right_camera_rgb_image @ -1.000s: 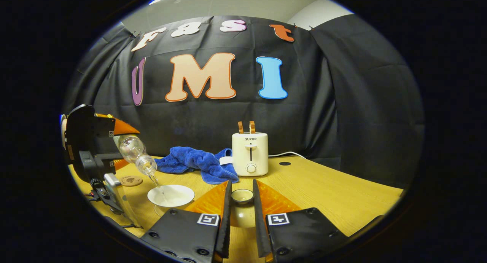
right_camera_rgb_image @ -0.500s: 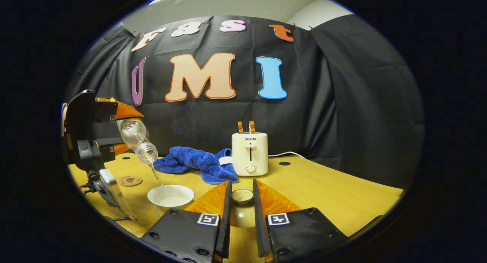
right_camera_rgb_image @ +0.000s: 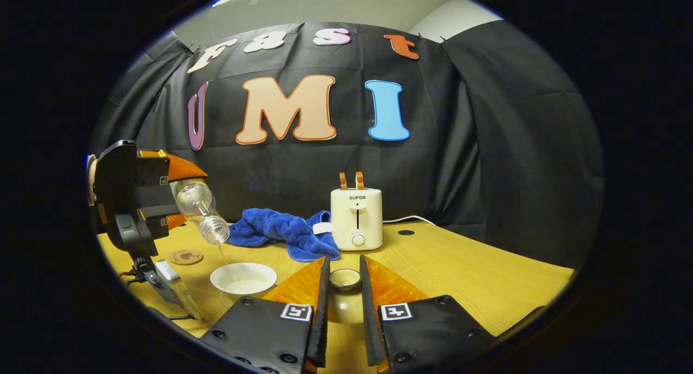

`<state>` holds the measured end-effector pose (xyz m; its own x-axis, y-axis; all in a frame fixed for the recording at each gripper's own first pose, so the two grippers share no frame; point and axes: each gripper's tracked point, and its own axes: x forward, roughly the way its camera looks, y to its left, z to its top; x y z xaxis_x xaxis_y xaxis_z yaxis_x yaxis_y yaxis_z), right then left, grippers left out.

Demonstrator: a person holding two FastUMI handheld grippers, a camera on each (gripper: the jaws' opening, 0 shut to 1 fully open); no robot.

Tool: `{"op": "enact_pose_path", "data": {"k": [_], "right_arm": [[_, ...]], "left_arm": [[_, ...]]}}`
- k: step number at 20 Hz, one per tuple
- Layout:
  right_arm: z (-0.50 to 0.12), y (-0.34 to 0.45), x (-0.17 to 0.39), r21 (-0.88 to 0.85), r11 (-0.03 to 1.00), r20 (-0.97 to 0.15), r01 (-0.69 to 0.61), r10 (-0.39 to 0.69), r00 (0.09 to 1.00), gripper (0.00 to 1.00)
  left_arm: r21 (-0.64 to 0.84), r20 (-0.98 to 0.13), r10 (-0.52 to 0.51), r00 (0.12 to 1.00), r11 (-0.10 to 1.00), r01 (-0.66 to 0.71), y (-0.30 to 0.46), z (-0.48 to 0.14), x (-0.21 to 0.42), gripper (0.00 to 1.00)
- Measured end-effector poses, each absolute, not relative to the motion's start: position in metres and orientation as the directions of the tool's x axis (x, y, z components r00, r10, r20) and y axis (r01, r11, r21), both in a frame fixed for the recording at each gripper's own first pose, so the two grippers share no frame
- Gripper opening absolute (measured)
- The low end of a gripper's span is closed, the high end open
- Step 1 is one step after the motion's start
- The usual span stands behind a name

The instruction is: Open the teacup lid with one hand, grasp the water bottle and pour water into the teacup with the other hand; after pouring, place the water bottle on the coaster and then close the teacup lid.

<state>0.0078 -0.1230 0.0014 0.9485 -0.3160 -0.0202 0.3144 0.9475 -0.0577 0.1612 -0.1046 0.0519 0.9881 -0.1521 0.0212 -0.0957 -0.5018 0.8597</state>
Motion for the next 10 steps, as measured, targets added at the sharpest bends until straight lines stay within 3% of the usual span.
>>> {"op": "enact_pose_path", "data": {"k": [4, 10], "right_arm": [[0.002, -0.123, 0.008, -0.058, 0.948, -0.020, 0.314, -0.316, 0.949, 0.31], [0.002, -0.123, 0.008, -0.059, 0.948, -0.020, 0.314, -0.315, 0.949, 0.32]], "left_arm": [[0.863, 0.019, -0.152, 0.988, -0.496, -0.093, -0.105, 0.048, 0.162, 0.66], [0.971, -0.074, -0.109, 0.991, -0.233, 0.047, -0.092, 0.015, 0.162, 0.65]]}}
